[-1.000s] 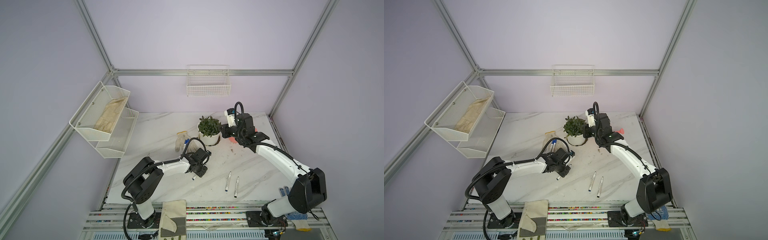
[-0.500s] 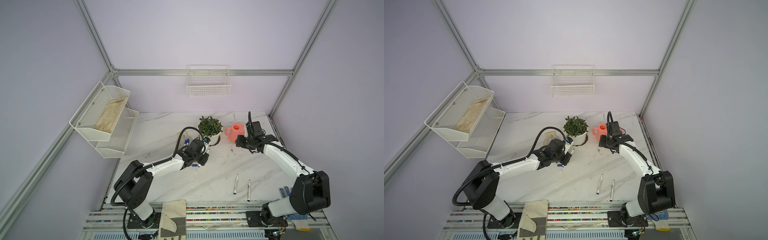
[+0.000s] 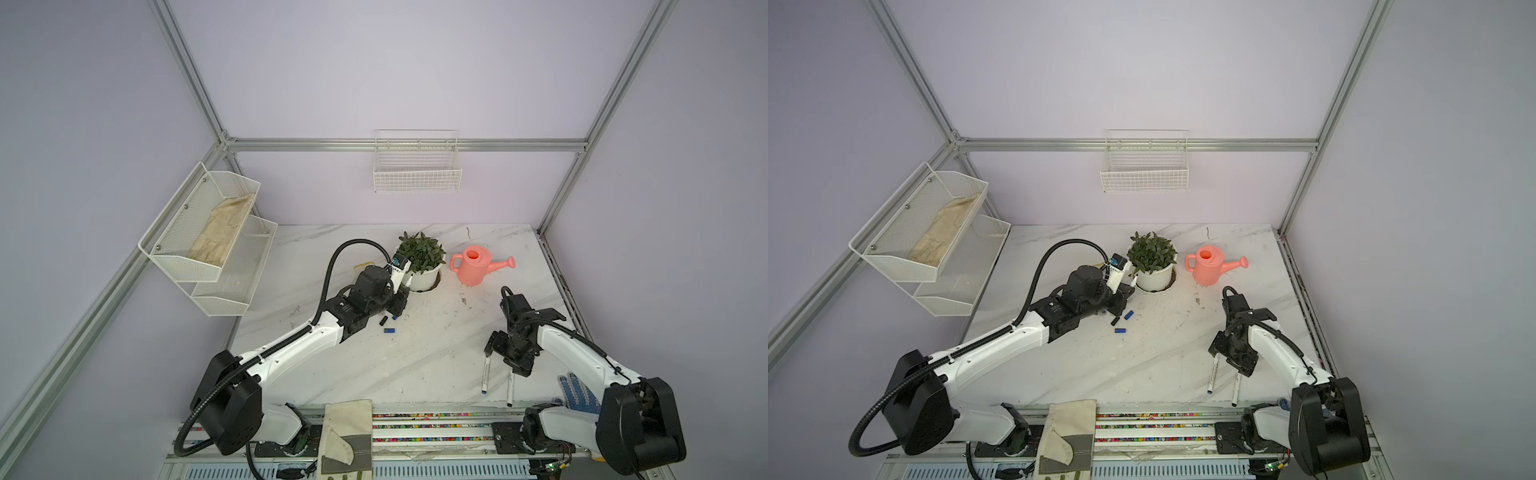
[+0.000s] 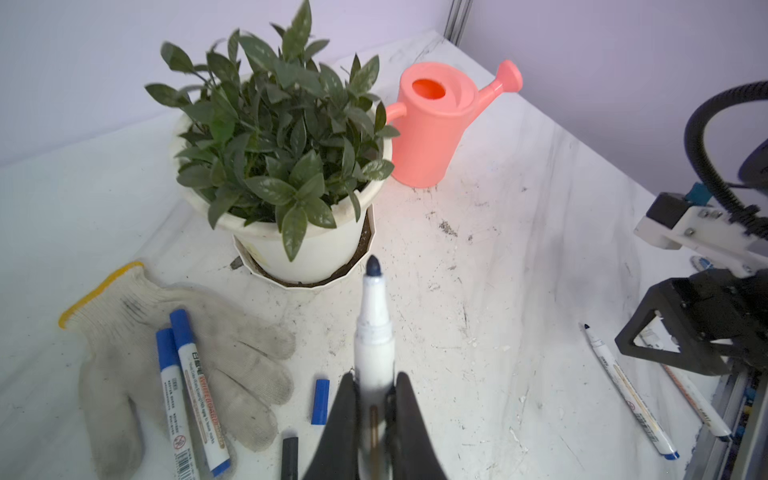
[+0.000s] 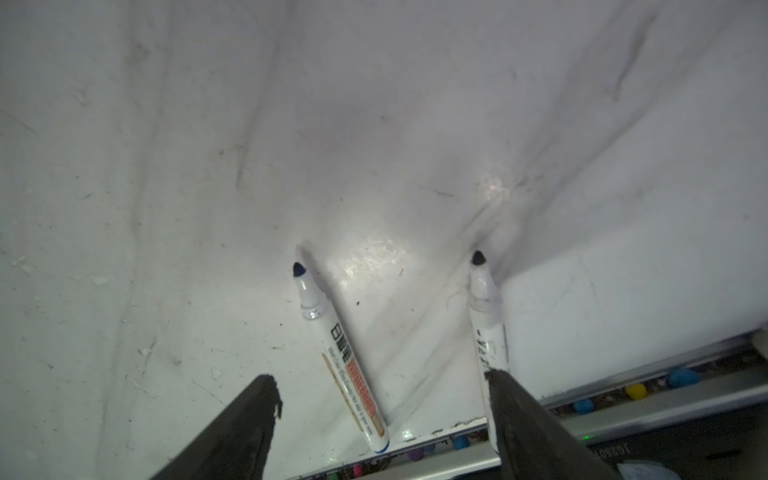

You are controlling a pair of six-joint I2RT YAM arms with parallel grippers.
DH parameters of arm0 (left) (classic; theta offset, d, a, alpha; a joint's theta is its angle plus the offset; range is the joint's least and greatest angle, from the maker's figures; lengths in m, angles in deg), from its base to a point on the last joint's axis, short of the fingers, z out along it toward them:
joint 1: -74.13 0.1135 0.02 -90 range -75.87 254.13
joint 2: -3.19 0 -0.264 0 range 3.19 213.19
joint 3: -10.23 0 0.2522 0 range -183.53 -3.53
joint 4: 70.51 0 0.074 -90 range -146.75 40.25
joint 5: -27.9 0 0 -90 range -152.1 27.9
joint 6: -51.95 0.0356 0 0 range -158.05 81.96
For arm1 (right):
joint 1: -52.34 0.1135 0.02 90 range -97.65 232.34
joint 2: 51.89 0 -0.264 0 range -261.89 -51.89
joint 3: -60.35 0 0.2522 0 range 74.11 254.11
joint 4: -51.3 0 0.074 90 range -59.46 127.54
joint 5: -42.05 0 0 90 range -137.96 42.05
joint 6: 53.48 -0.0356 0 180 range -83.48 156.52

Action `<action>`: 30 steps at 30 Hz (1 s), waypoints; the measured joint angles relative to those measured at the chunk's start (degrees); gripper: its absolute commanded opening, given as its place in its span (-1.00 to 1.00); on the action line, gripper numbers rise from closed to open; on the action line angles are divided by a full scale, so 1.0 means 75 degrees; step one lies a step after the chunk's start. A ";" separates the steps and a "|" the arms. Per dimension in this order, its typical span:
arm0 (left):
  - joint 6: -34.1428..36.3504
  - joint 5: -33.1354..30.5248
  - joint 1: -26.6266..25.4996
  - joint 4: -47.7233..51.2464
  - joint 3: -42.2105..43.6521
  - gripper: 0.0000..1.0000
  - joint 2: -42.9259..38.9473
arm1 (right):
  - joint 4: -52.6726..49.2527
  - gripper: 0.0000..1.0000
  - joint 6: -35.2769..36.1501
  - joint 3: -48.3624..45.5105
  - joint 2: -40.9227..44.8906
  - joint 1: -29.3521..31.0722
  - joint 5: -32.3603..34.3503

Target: Insert the pens into the pen caps

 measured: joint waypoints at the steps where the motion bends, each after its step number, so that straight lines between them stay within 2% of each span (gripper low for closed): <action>1: 0.0000 0.0000 0.0020 0.0000 0.0026 -1.00 -0.0105 | -0.0017 0.67 -0.0140 0.0000 0.0006 0.0000 0.0006; 5: 0.0038 -0.0012 0.0099 0.0076 0.0201 -1.00 -0.0300 | -0.0041 0.76 -0.0507 0.0000 -0.0175 -0.0015 0.0000; 12: 0.0061 -0.0099 0.0152 0.0256 0.0577 -1.00 -0.0548 | 0.0105 0.64 -0.0551 -0.0236 -0.1011 -0.0085 -0.0495; 18: 0.0128 -0.0128 0.0213 0.0283 0.0600 -1.00 -0.0624 | 0.0487 0.25 -0.0326 -0.0446 -0.1116 -0.0085 -0.0906; 22: 0.0146 -0.0146 0.0256 0.0312 0.0600 -1.00 -0.0621 | 0.0493 -0.22 -0.0044 -0.0382 -0.1355 -0.0099 -0.0976; 24: 0.0143 -0.0152 0.0274 0.0312 0.0600 -1.00 -0.0621 | 0.0460 -0.38 0.0050 -0.0370 -0.1393 -0.0108 -0.1011; 26: 0.0143 -0.0154 0.0294 0.0312 0.0600 -1.00 -0.0618 | 0.0460 -0.47 0.0160 -0.0358 -0.1416 -0.0114 -0.1064; 30: 0.0137 -0.0175 0.0300 0.0312 0.0600 -1.00 -0.0577 | 0.0458 -0.51 0.0294 -0.0251 -0.1545 -0.0108 -0.1160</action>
